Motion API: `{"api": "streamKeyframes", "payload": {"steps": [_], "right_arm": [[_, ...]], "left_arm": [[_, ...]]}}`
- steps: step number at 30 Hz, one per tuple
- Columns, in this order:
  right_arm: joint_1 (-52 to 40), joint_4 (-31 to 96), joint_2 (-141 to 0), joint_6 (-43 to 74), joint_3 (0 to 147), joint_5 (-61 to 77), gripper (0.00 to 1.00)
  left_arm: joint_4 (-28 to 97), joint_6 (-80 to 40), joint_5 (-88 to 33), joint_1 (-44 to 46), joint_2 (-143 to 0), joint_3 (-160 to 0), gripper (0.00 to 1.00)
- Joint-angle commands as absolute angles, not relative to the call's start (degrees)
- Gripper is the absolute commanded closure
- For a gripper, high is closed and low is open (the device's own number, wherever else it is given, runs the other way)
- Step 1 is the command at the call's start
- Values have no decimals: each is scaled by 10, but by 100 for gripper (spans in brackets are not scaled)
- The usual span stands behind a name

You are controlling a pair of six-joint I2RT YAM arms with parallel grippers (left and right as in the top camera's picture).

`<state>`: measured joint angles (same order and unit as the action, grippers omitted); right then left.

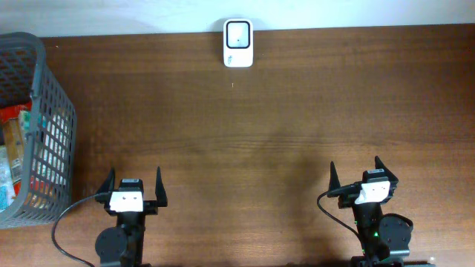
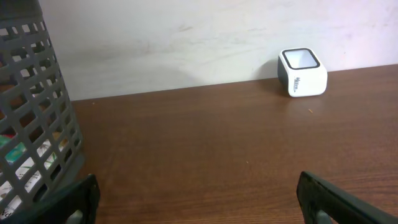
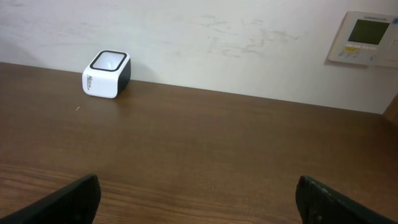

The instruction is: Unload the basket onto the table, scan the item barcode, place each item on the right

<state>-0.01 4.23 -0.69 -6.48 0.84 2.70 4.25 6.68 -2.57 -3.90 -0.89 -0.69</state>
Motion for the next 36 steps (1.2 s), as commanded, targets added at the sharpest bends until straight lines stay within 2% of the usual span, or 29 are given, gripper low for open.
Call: {"api": "streamKeyframes", "payload": {"steps": [1, 16, 25, 30, 36], "right_arm": [[4, 41, -3, -69, 3, 30, 1], [4, 41, -3, -69, 3, 30, 2], [4, 41, -3, -69, 3, 30, 1], [4, 41, -3, -69, 3, 30, 1], [4, 41, -3, -69, 3, 30, 1]], "left_arm": [[46, 74, -21, -36, -3, -5, 1], [26, 74, -20, -36, -3, -5, 1], [11, 74, -77, -36, -5, -17, 1], [41, 74, -77, -36, -83, -107, 1], [62, 74, -78, -36, -261, -262, 1]]}}
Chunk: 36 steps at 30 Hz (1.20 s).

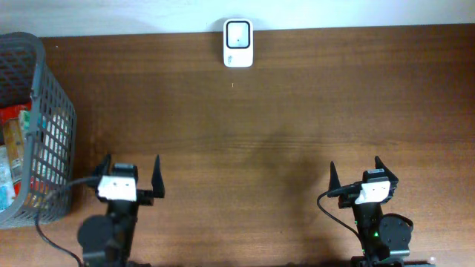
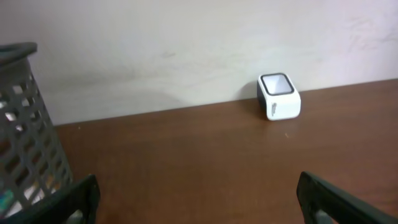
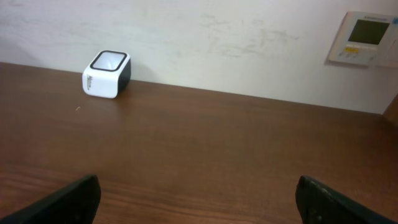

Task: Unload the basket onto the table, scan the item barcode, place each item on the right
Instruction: 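Reach the left gripper into the basket and grasp the orange-topped pasta pack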

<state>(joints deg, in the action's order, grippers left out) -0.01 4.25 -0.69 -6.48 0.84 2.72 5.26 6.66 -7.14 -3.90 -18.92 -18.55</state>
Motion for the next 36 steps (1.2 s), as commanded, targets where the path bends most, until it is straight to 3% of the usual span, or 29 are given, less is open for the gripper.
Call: {"api": "streamKeyframes", "payload": {"steps": [1, 6, 13, 16, 23, 30, 36], "right_arm": [[4, 41, -3, -69, 3, 30, 1], [4, 41, -3, -69, 3, 30, 1], [4, 41, -3, -69, 3, 30, 1], [4, 41, -3, -69, 3, 30, 1], [4, 41, -3, -69, 3, 30, 1], [4, 41, -3, -69, 3, 30, 1], [4, 41, -3, -69, 3, 30, 2]], "left_arm": [[76, 74, -78, -36, -293, -295, 1], [205, 74, -81, -36, -462, -493, 1], [522, 74, -145, -36, -736, -887, 1], [587, 74, -153, -36, -802, -990, 1], [545, 32, -69, -82, -833, -1027, 1], [510, 6, -37, -307, -836, -1055, 1], [516, -17, -19, -413, -894, -1053, 4]]}}
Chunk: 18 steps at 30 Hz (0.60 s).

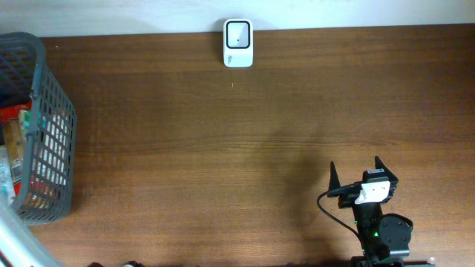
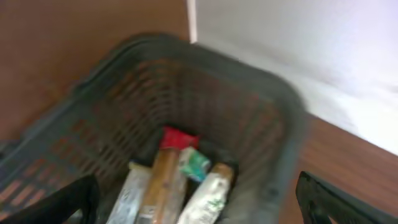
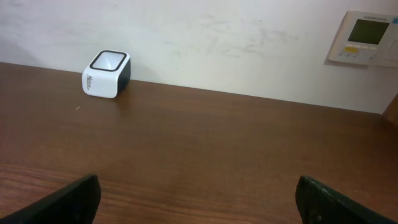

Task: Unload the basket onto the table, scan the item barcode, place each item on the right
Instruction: 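Reach the left gripper into the basket and grasp the orange-topped pasta pack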

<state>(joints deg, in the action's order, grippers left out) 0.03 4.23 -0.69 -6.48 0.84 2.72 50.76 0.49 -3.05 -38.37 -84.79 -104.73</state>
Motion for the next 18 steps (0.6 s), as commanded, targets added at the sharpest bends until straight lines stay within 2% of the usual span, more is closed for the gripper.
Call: {"api": "streamKeyframes", "payload": {"steps": [1, 18], "right_arm": [[4, 41, -3, -69, 3, 30, 1], [4, 41, -3, -69, 3, 30, 2]], "left_arm": [[523, -17, -14, -420, -910, -1053, 5], [582, 138, 5, -432, -1145, -1048, 6]]}}
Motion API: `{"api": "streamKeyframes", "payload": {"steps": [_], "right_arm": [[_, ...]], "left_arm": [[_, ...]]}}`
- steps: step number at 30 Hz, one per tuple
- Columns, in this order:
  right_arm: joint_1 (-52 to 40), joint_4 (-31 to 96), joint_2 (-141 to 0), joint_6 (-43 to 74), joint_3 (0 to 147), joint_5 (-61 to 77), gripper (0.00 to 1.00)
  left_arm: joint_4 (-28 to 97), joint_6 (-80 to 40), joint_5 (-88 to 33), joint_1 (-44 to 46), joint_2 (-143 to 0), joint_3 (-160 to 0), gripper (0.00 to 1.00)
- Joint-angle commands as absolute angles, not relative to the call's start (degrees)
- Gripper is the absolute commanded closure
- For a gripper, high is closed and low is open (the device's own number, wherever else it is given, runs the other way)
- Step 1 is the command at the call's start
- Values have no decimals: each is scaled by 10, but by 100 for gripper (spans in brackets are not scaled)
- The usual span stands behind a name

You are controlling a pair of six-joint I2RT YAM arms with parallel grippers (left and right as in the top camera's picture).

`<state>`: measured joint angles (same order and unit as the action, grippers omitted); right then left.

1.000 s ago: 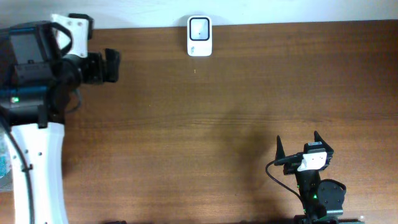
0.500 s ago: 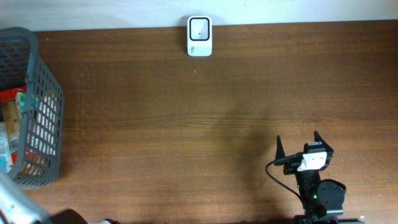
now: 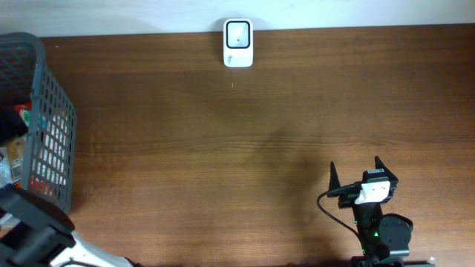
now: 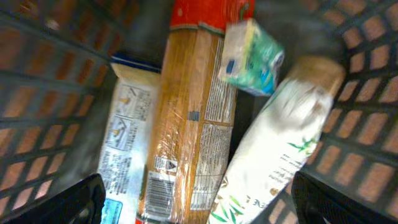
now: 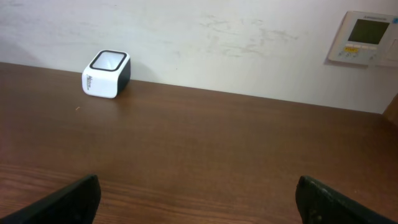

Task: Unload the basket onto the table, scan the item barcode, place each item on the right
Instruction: 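Reach the left gripper into the basket and grasp the orange-topped pasta pack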

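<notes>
The white barcode scanner (image 3: 238, 33) stands at the table's far edge, and the right wrist view shows the scanner (image 5: 106, 74) too. At the left edge a grey mesh basket (image 3: 52, 126) holds the items. My left gripper (image 4: 199, 208) hangs open just above them. Under it lie a long brown packet with a red end (image 4: 193, 118), a white pouch with green leaves (image 4: 273, 155), a small green-white pack (image 4: 252, 56) and a white-blue packet (image 4: 124, 137). My right gripper (image 3: 360, 178) is open and empty at the front right.
The left arm (image 3: 37, 222) reaches in from the bottom left corner over the basket. The basket's mesh walls (image 4: 367, 112) close in round the left gripper. A wall control panel (image 5: 367, 37) hangs behind the table on the right.
My left gripper has come down from above the basket's rim to close over the items inside. It is still open. The right arm and the scanner have not moved.
Both grippers first stood open at the table's front edge, the left one facing the scanner. Then the left gripper was shifted left and higher. Later it looked down into the basket, and now it hangs low among the packets.
</notes>
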<state>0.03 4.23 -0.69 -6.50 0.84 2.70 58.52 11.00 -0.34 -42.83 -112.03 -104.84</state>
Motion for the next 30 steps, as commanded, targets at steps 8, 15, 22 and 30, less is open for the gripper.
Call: {"api": "streamKeyframes", "payload": {"steps": [8, 15, 22, 30], "right_arm": [[4, 41, -4, -69, 3, 30, 1], [4, 41, -4, -69, 3, 30, 2], [4, 41, -4, -69, 3, 30, 1], [4, 41, -4, -69, 3, 30, 1]], "left_arm": [[567, 169, 19, -433, -1207, -1048, 6], [529, 203, 39, -433, -1263, -1048, 7], [490, 203, 39, -433, -1301, -1048, 11], [489, 201, 22, -433, -1313, -1050, 81]]}}
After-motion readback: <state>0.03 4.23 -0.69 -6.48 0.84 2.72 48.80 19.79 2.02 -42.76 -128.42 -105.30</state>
